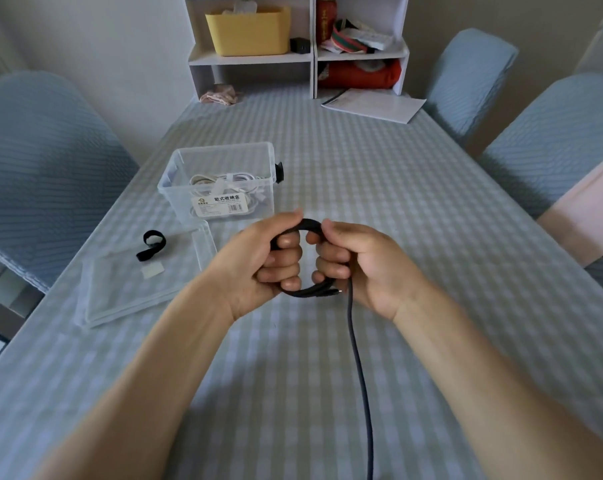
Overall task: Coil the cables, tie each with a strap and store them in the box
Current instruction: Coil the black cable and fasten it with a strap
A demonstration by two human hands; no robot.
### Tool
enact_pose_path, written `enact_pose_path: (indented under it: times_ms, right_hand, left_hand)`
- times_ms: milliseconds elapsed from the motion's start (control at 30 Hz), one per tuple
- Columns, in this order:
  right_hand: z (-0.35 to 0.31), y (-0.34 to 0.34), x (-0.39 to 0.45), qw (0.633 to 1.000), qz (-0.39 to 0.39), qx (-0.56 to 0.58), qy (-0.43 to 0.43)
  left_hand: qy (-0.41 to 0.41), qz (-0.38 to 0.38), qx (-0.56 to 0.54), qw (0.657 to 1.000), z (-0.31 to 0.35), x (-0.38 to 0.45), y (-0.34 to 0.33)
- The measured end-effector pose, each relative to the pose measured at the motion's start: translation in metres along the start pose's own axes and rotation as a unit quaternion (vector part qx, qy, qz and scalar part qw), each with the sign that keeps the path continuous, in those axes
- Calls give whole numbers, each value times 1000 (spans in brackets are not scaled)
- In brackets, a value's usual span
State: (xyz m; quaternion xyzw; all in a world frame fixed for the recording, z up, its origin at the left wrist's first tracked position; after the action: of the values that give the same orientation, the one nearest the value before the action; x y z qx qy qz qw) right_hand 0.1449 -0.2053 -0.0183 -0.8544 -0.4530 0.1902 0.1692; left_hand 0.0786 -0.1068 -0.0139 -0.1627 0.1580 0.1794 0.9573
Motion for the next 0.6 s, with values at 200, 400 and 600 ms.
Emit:
enact_pose_path:
  times_ms: [200, 400, 600]
  right_hand:
    - [-1, 6, 3, 985, 40, -164, 36]
    - [-7, 21, -2, 923, 177, -336, 58]
    - [1, 17, -4, 939, 187, -284, -47]
  left_hand:
    - [1, 34, 28, 999, -2, 0, -6]
    - [-85, 130, -141, 978, 7, 11, 5]
    - [-124, 153, -278, 940, 4, 11, 10]
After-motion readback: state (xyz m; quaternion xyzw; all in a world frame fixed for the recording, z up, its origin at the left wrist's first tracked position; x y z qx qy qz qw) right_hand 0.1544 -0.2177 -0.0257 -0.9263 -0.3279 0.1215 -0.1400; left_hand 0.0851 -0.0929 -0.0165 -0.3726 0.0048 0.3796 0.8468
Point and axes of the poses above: each hand's wrist, its own x-axis towards the middle knuckle, its own y-axis out of the back of the hand, z = x × y, the point moved 6 cm from there along x, towards the middle knuckle, and after that the axes turned 2 degrees about x, right-handed, at the moved point
